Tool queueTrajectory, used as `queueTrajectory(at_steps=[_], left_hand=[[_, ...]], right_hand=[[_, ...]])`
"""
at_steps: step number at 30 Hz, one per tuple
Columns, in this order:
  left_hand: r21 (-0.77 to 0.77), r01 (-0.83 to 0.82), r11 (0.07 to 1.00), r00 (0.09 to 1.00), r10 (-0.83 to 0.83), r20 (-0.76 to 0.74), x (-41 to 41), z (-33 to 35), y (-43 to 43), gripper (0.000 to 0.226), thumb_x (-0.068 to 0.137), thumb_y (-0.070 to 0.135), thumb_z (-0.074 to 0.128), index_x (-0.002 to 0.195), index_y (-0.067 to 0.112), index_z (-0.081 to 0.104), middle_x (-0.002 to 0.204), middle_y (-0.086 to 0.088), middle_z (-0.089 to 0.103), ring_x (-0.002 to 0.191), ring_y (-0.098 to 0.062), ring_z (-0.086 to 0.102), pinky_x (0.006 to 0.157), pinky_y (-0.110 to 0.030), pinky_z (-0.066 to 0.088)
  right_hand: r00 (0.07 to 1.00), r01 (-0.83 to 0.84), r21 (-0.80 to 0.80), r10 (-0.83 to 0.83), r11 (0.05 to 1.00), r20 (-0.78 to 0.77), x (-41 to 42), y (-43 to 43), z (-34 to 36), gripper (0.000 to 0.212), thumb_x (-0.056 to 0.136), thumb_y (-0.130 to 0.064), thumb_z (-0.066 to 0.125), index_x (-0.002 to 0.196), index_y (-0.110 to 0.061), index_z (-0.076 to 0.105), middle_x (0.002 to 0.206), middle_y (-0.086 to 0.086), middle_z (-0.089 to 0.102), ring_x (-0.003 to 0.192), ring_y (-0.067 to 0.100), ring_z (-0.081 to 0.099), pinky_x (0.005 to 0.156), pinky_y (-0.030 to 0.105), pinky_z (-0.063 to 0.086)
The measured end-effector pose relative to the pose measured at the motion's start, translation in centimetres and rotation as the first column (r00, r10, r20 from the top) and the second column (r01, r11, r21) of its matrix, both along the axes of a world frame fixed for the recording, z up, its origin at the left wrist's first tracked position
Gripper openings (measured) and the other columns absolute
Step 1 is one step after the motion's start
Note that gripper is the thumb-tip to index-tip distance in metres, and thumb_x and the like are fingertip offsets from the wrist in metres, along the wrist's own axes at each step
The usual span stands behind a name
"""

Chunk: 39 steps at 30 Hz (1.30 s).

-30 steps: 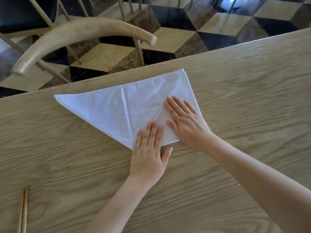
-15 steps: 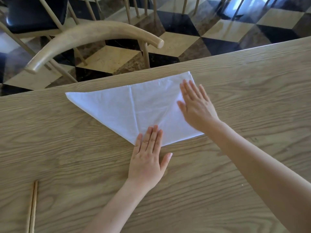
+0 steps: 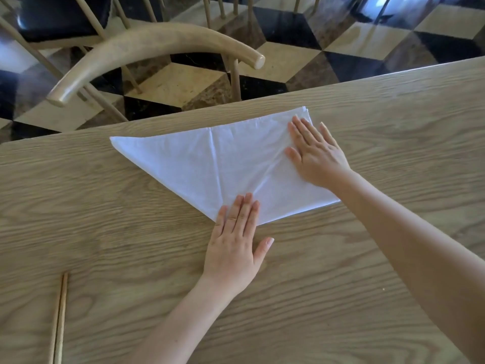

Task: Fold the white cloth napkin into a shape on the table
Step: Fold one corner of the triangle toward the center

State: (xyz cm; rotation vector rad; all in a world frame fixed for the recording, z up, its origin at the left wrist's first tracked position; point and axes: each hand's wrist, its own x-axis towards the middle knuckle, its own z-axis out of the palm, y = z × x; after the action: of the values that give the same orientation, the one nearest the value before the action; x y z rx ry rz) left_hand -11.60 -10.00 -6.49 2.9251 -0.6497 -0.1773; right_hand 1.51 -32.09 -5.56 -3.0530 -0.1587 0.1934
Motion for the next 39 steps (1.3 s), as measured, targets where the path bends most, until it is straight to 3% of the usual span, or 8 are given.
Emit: queueTrajectory(at_steps=[5,8,11,15,22,28,33,39], left_hand=[[0.037,0.005,0.999,1.000,-0.005,-0.001,-1.4,0.7,1.6,0.066,0.096,0.050,0.014,0.143,0.007,0.030,0.152,-0.007,0.027,0.141,-0.022,0.024,0.109,-0.048,0.021],[-0.020,-0.076,0.997,0.996,0.077,0.050,-1.4,1.9,1.4,0.065,0.098,0.048,0.012,0.139,0.005,0.039,0.148,-0.009,0.037,0.138,-0.024,0.031,0.108,-0.049,0.020],[-0.121,-0.083,0.989,0.989,0.097,0.116,0.2,2.4,-0.7,0.055,0.097,0.038,0.025,0.140,0.006,0.038,0.148,-0.011,0.035,0.138,-0.026,0.030,0.110,-0.049,0.020],[-0.106,-0.042,0.993,0.998,0.047,0.048,1.4,0.6,-3.3,0.058,0.094,0.038,0.028,0.140,0.005,0.036,0.147,-0.010,0.039,0.137,-0.025,0.032,0.109,-0.046,0.023],[-0.029,-0.016,0.999,0.999,0.017,0.033,1.3,-0.2,-3.0,0.065,0.093,0.045,0.023,0.141,0.002,0.032,0.151,-0.013,0.029,0.141,-0.026,0.023,0.110,-0.044,0.017],[-0.038,-0.030,0.999,0.997,0.033,0.069,1.9,-0.2,-0.6,0.058,0.094,0.043,0.027,0.140,0.009,0.038,0.148,-0.004,0.036,0.137,-0.019,0.034,0.109,-0.046,0.019],[0.025,-0.108,0.994,0.994,0.108,-0.012,3.7,0.4,2.9,0.082,0.085,0.061,-0.017,0.147,0.016,0.012,0.154,0.006,0.002,0.141,-0.008,-0.004,0.114,-0.038,-0.008],[0.059,-0.235,0.970,0.972,0.236,-0.004,5.1,0.3,7.7,0.070,0.084,0.053,-0.009,0.147,0.022,-0.003,0.154,0.009,-0.007,0.139,-0.003,-0.013,0.116,-0.037,-0.010]], right_hand=[[0.999,0.022,-0.007,-0.023,1.000,-0.044,1.5,-0.8,0.6,0.058,0.099,-0.042,0.013,0.149,-0.017,0.001,0.159,-0.005,-0.004,0.144,0.006,-0.008,0.118,0.034,-0.007],[0.985,0.167,0.186,-0.171,0.968,0.007,0.3,-0.1,1.8,0.056,0.100,-0.038,0.014,0.149,-0.014,0.002,0.159,0.000,-0.002,0.145,0.011,-0.005,0.119,0.032,-0.003],[0.995,0.067,0.322,-0.088,0.944,0.051,-3.2,3.4,2.6,0.054,0.101,-0.032,0.020,0.148,-0.010,0.007,0.158,0.004,0.002,0.145,0.014,-0.001,0.118,0.029,-0.002],[0.996,-0.075,0.219,0.081,0.973,-0.020,-5.8,6.0,0.6,0.054,0.101,-0.033,0.021,0.149,-0.013,0.008,0.159,0.000,0.001,0.145,0.010,-0.005,0.118,0.027,-0.005],[0.993,0.120,0.086,-0.119,0.989,-0.014,0.5,2.4,-0.3,0.059,0.099,-0.041,0.018,0.149,-0.013,0.002,0.159,-0.001,-0.002,0.145,0.010,-0.005,0.118,0.031,-0.007],[0.992,0.122,0.083,-0.123,0.989,-0.004,1.3,1.9,-0.3,0.059,0.099,-0.042,0.016,0.149,-0.014,0.001,0.159,-0.001,-0.004,0.144,0.009,-0.008,0.118,0.031,-0.008],[0.993,0.115,0.080,-0.117,0.990,0.014,1.5,1.7,-0.4,0.059,0.099,-0.042,0.016,0.149,-0.015,0.001,0.159,-0.002,-0.003,0.144,0.009,-0.008,0.117,0.031,-0.008],[0.989,0.148,0.076,-0.148,0.986,-0.003,1.2,2.3,0.1,0.059,0.098,-0.040,0.016,0.149,-0.014,0.001,0.159,-0.001,-0.004,0.144,0.010,-0.008,0.118,0.032,-0.009]])
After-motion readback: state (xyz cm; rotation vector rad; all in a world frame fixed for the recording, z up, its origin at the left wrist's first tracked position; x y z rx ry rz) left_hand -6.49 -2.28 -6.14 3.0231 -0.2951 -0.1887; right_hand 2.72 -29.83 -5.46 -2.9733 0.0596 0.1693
